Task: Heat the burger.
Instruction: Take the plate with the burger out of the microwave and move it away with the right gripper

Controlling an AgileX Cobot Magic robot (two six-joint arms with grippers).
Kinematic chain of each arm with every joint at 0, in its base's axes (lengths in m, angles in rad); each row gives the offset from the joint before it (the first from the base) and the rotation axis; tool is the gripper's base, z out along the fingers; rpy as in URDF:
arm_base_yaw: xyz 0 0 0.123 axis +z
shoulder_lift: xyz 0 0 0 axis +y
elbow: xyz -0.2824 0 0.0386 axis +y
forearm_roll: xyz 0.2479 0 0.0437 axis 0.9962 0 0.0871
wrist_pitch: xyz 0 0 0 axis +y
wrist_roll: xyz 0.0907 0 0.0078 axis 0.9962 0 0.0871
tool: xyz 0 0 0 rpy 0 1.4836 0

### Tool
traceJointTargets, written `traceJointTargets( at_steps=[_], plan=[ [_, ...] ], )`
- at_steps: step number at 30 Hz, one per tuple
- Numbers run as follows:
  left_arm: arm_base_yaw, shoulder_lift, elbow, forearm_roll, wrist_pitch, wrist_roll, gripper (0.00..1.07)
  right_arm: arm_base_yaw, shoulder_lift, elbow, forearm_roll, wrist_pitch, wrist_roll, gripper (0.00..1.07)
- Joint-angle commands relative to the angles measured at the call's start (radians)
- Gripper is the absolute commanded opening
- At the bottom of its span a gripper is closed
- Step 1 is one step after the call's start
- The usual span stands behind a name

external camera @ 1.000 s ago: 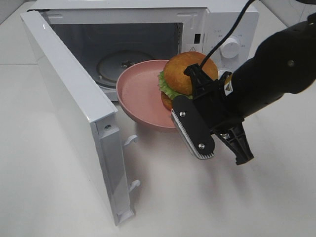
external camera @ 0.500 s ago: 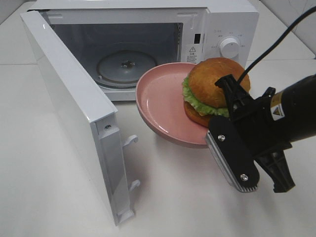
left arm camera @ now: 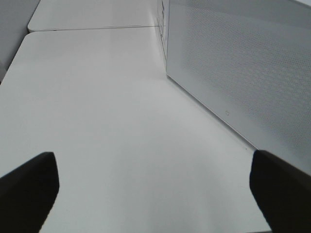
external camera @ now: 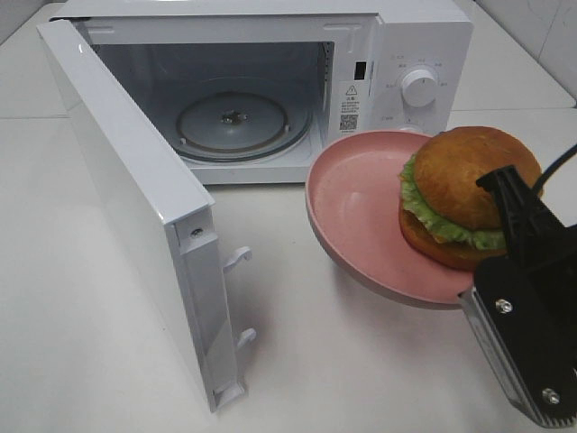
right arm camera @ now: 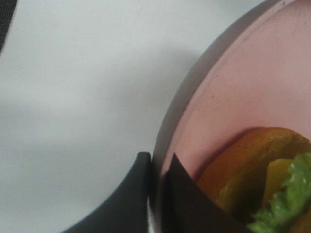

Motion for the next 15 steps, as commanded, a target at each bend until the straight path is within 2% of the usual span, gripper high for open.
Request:
traceJointTargets(
  at_steps=[1,8,15],
  plan=[
    [0.005,-0.003,0.002,-0.009,0.004,-0.005,1.00,-0.002,-0.103,0.032,-0.028,0.039,0.047,0.00],
    [0.005,-0.003,0.002,-0.009,0.004,-0.005,1.00,-0.002,-0.205,0.067,-0.097,0.136,0.175,0.00],
    [0.005,-0.003,0.002,-0.009,0.004,-0.005,1.00,-0.002,-0.257,0.068,-0.249,0.227,0.477,0.00]
  ],
)
